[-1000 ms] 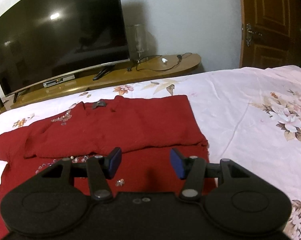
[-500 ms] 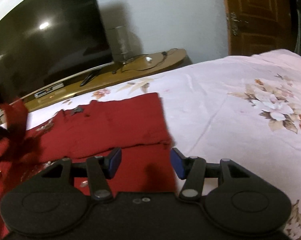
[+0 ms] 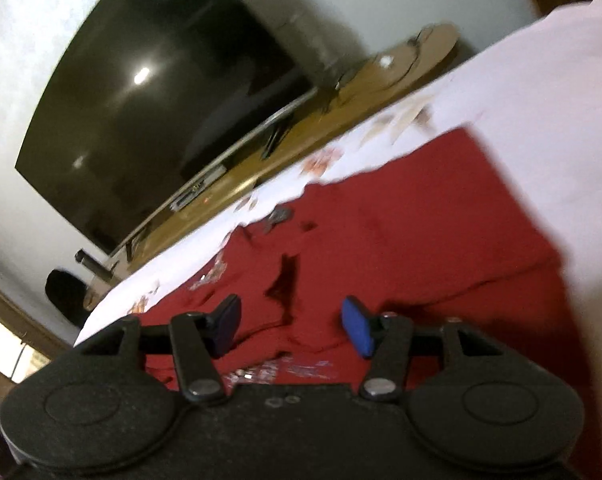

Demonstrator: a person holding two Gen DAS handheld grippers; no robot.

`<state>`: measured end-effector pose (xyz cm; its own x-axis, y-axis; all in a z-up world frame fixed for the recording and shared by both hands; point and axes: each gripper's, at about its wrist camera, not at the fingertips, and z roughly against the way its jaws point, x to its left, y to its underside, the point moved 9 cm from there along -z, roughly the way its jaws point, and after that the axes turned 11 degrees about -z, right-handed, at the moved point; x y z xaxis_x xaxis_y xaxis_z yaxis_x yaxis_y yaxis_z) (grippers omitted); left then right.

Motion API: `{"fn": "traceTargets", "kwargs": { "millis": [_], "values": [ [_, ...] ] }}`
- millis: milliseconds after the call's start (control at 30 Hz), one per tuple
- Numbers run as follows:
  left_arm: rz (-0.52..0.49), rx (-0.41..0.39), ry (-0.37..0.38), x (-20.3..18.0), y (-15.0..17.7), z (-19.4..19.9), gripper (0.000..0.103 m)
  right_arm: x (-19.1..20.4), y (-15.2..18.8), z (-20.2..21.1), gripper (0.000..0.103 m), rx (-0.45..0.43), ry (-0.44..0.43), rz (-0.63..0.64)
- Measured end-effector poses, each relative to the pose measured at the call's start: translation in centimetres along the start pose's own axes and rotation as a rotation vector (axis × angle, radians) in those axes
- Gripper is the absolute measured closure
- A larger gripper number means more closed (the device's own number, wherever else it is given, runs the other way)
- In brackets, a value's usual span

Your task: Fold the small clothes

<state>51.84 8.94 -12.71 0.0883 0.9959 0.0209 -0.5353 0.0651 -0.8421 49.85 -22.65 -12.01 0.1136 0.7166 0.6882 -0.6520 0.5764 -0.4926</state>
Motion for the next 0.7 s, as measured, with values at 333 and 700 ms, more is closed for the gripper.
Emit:
{"fn": "traceTargets", "kwargs": {
  "millis": [333, 700],
  "values": [
    [0.162, 0.075, 0.004, 4.9, 4.6, -2.0, 0.028, 1.1, 1.9, -6.9, 0.072, 0.104, 0.012, -0.031],
    [0.121, 0.091, 0.005, 5.5, 5.2, -3.4, 0.083, 2.3, -3.4, 0.6, 0.098, -0.190, 0.046, 0.217]
  ]
}}
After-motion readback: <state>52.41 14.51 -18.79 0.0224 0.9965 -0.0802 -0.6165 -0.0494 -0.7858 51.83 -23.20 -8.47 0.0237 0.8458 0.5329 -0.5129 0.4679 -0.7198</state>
